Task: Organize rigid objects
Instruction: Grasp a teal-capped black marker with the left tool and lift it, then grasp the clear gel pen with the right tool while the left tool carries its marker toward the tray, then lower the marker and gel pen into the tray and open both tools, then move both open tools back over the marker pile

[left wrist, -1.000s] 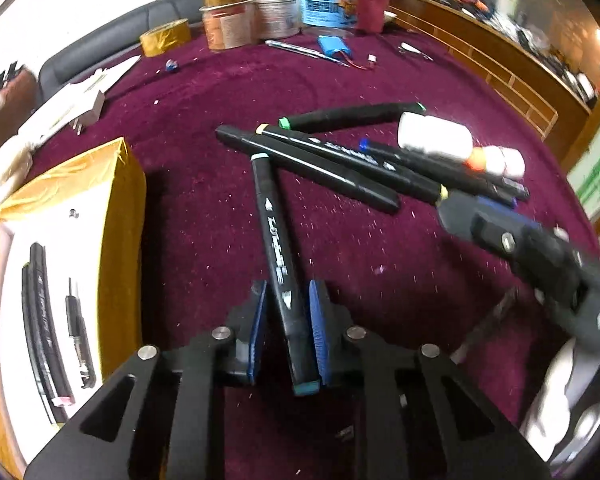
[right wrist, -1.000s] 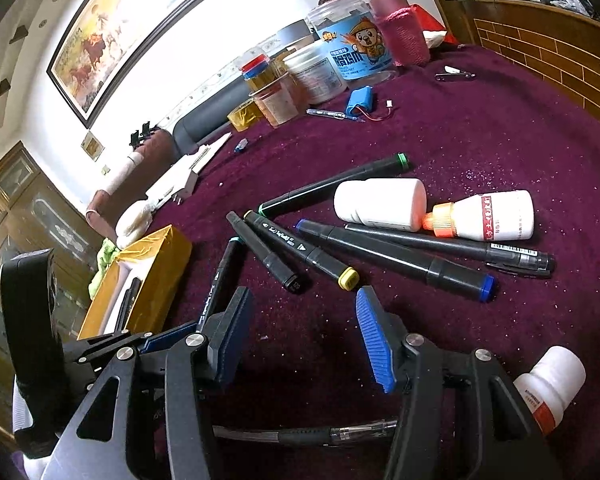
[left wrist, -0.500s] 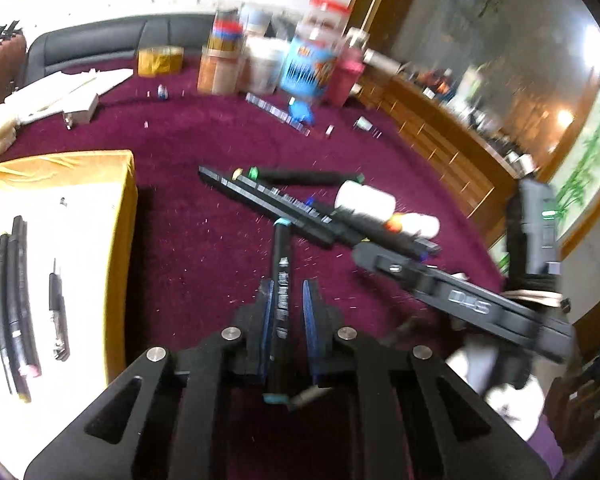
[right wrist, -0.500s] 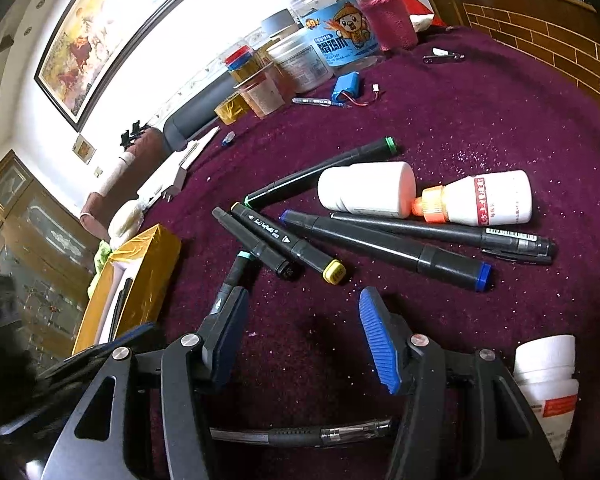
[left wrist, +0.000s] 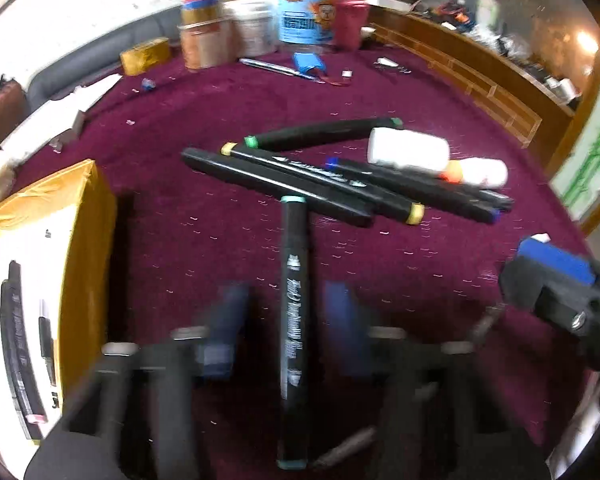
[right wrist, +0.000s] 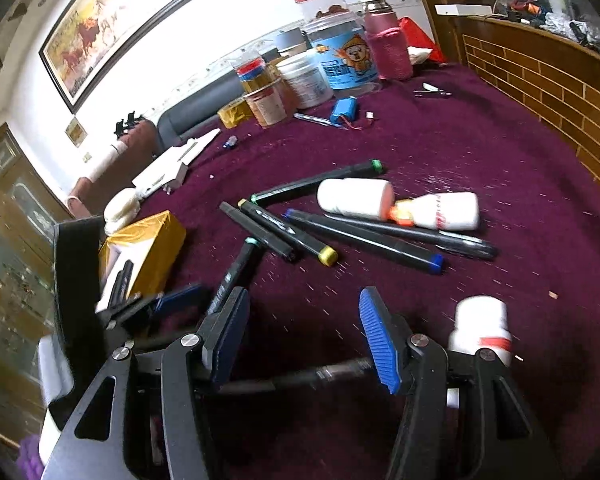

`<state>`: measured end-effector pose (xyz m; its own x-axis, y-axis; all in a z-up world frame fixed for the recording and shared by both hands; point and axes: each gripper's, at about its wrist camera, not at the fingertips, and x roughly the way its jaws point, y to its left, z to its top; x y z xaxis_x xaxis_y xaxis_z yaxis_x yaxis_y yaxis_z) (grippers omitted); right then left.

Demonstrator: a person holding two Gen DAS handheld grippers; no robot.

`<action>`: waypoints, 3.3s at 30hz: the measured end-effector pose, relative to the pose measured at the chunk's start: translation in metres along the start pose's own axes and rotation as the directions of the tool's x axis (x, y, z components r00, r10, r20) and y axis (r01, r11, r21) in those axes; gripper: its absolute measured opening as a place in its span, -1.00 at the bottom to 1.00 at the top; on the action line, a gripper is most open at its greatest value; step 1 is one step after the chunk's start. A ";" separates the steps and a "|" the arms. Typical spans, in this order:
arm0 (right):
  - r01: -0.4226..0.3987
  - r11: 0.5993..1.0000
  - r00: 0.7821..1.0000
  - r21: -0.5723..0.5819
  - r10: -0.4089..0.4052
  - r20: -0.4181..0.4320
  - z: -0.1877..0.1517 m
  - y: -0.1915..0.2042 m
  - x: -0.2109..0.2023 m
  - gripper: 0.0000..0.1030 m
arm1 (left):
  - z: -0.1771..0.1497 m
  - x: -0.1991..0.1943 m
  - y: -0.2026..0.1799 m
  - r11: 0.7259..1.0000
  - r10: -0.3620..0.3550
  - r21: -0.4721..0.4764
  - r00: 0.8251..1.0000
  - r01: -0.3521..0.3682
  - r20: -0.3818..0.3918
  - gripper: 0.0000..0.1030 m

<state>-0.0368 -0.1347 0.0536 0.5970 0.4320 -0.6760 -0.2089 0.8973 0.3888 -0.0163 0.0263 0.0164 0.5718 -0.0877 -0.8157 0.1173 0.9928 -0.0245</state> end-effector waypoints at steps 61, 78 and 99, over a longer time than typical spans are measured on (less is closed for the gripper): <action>-0.271 0.954 0.912 -0.128 0.213 -0.351 -0.012 0.220 0.136 -0.83 | -0.121 -0.086 0.276 0.703 -0.199 -0.655 0.961 0.276 0.191 -0.33; -0.199 0.962 0.949 -0.187 0.141 -0.283 0.008 0.224 0.133 -0.61 | -0.133 -0.120 0.257 0.736 -0.171 -0.613 0.955 0.286 0.241 0.18; 0.230 0.968 0.948 0.099 -0.246 0.201 0.050 -0.045 -0.001 0.62 | -0.074 -0.131 0.125 0.893 -0.231 -0.337 0.946 0.299 0.226 0.35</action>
<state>0.0106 -0.1803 0.0677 0.7734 0.1705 -0.6105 0.0117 0.9591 0.2827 -0.1369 0.1676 0.0773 0.6975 -0.3310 -0.6356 0.0022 0.8879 -0.4599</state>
